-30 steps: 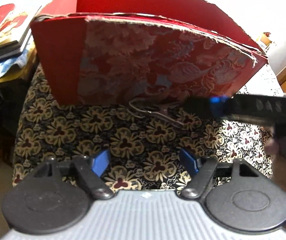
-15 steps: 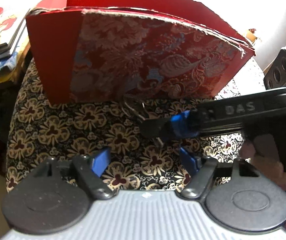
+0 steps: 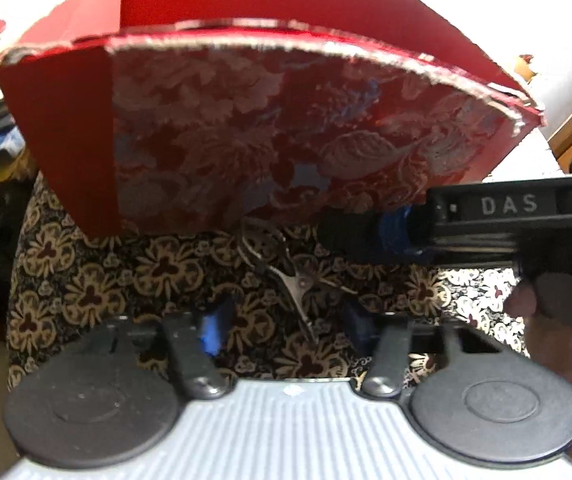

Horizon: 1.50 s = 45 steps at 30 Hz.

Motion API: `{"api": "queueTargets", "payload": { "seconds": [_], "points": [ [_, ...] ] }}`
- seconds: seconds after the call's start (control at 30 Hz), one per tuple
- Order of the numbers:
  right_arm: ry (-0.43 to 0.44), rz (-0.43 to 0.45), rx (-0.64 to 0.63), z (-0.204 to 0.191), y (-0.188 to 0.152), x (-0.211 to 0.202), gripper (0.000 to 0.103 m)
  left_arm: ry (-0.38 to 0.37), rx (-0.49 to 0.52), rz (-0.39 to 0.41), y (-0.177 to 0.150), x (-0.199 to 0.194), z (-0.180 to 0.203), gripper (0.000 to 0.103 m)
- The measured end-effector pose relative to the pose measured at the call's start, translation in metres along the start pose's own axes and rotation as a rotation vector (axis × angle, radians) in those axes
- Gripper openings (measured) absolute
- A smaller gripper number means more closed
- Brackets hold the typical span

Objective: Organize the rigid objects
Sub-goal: 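Close the right gripper on the silver scissors, then carry the scissors over the box rim and open the right gripper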

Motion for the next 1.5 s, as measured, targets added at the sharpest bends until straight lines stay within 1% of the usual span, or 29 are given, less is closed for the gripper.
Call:
{"api": "queueTargets", "payload": {
  "seconds": [0.07, 0.13, 0.17, 0.2, 0.23, 0.27, 0.33, 0.4, 0.43, 0.53, 0.7, 0.77, 0.8, 0.83, 0.9, 0.97, 1.07, 1.13, 1.2, 1.27, 1.37, 1.43, 1.5],
  "points": [
    [0.018, -0.011, 0.026, 0.003, -0.002, 0.002, 0.017, 0.007, -0.008, 0.006, 0.002, 0.002, 0.001, 0.045],
    [0.018, -0.020, 0.028, 0.005, -0.005, 0.004, 0.017, 0.016, -0.018, 0.011, 0.003, 0.003, 0.002, 0.043],
    [0.016, -0.025, 0.028, 0.005, -0.006, 0.004, 0.017, 0.024, -0.022, 0.013, 0.003, 0.003, 0.002, 0.035],
    [0.017, -0.028, 0.030, 0.006, -0.007, 0.004, 0.017, 0.036, -0.020, 0.016, 0.003, 0.003, 0.002, 0.024],
    [0.021, -0.028, 0.034, 0.005, -0.006, 0.005, 0.017, 0.041, -0.020, 0.016, 0.003, 0.003, 0.001, 0.020],
    [0.023, -0.029, 0.038, 0.006, -0.006, 0.005, 0.017, 0.031, -0.022, 0.005, 0.002, 0.005, 0.001, 0.007],
    [0.023, -0.027, 0.041, 0.007, -0.005, 0.003, 0.017, 0.008, -0.041, -0.005, 0.000, 0.006, -0.003, 0.006],
    [0.026, -0.031, 0.042, 0.009, -0.003, 0.001, 0.017, 0.002, -0.057, -0.005, -0.002, 0.007, -0.009, 0.004],
    [0.029, -0.035, 0.043, 0.003, -0.002, 0.011, 0.017, -0.005, -0.067, -0.006, -0.003, 0.007, -0.011, 0.003],
    [0.045, -0.052, 0.046, 0.000, -0.005, 0.019, 0.017, -0.026, -0.083, -0.010, -0.005, 0.008, -0.017, 0.002],
    [0.084, -0.086, 0.064, -0.002, -0.008, 0.028, 0.017, -0.068, -0.037, 0.011, -0.011, -0.002, -0.018, 0.001],
    [0.089, -0.093, 0.066, -0.003, -0.010, 0.029, 0.017, -0.070, -0.007, 0.018, -0.014, -0.006, -0.014, 0.001],
    [0.091, -0.104, 0.061, -0.004, -0.011, 0.029, 0.014, -0.071, 0.005, 0.019, -0.015, -0.007, -0.012, 0.001],
    [0.086, -0.109, 0.054, -0.005, -0.012, 0.029, 0.014, -0.070, 0.014, 0.020, -0.016, -0.008, -0.011, 0.001],
    [0.079, -0.103, 0.029, -0.011, -0.015, 0.026, 0.010, -0.074, 0.034, 0.026, -0.017, -0.012, -0.008, 0.001],
    [0.075, -0.090, 0.014, -0.016, -0.018, 0.018, 0.007, -0.086, 0.057, 0.033, -0.017, -0.019, -0.005, 0.001],
    [0.097, -0.064, 0.019, -0.020, -0.021, -0.002, 0.004, -0.115, 0.103, 0.049, -0.017, -0.032, 0.006, 0.001],
    [0.114, -0.036, -0.005, -0.028, -0.021, -0.021, 0.003, -0.146, 0.137, 0.065, -0.015, -0.044, 0.015, 0.001],
    [0.113, 0.003, -0.046, -0.039, -0.020, -0.041, 0.002, -0.184, 0.171, 0.095, -0.010, -0.060, 0.022, 0.001],
    [0.127, 0.047, -0.064, -0.048, -0.017, -0.060, 0.002, -0.212, 0.212, 0.138, -0.001, -0.075, 0.029, 0.001],
    [0.144, 0.115, -0.112, -0.063, -0.004, -0.086, 0.002, -0.232, 0.265, 0.211, 0.015, -0.095, 0.041, 0.001],
    [0.151, 0.157, -0.159, -0.075, 0.008, -0.098, 0.002, -0.237, 0.284, 0.258, 0.030, -0.112, 0.048, 0.001],
    [0.156, 0.188, -0.200, -0.088, 0.020, -0.102, 0.002, -0.233, 0.287, 0.283, 0.049, -0.116, 0.052, 0.001]
  ]
}}
Point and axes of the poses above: each gripper's, at about its wrist camera, not at the fingertips, and x roughly the way its jaws point, z to its right, y to its top, the point moved 3 cm from there along x, roughly the way its jaws point, and after that the axes turned 9 degrees about y, right-handed, at the moved point
